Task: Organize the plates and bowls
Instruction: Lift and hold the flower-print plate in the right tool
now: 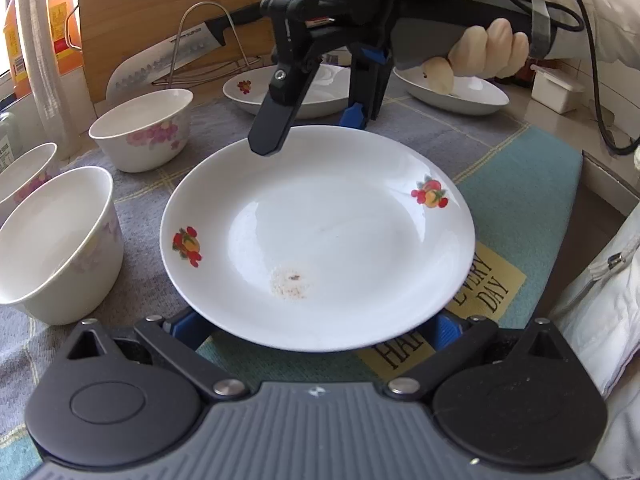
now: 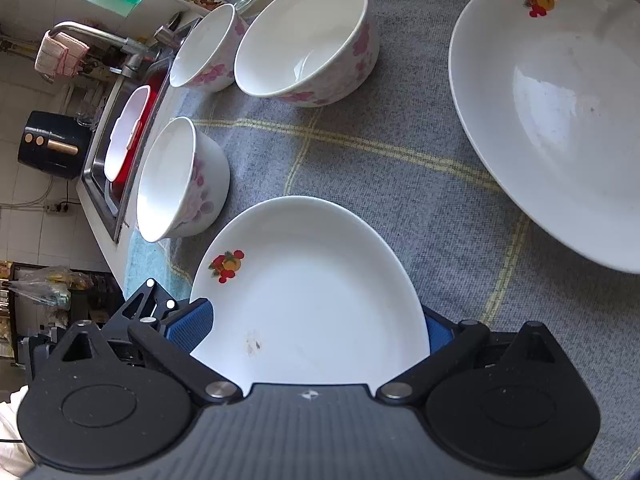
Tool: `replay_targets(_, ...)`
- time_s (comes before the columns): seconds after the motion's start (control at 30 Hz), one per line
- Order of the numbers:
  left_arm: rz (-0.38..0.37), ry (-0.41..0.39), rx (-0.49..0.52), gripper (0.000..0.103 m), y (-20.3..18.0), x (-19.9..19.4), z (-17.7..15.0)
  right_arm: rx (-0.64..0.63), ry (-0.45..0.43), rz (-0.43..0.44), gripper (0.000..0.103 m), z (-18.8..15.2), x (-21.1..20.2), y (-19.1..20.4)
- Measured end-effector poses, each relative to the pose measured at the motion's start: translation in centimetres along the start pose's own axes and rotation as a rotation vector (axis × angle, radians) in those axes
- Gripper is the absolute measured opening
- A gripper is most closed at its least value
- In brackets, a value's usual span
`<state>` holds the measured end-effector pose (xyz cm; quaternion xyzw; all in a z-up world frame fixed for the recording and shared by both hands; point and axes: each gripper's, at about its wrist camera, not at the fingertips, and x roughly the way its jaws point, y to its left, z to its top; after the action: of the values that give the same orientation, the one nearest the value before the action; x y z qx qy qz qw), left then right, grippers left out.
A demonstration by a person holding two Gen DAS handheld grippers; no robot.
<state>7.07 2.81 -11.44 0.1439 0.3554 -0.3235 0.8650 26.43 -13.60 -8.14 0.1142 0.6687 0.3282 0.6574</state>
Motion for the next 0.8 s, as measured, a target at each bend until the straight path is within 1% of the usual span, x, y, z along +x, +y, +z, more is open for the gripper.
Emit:
replay_targets(0.37, -0.008, 0.011, 0.005, 0.103, 0.17, -0.08, 0.29, -0.066, 0.019, -0.035, 0.103, -0.30, 0.09, 0.78)
replay_targets(0.8, -0.007, 0.038, 0.011, 0.103, 0.19, 0.03, 0.58, -0.073, 0.023, -0.023, 0.103, -0.67, 0.05, 0.77)
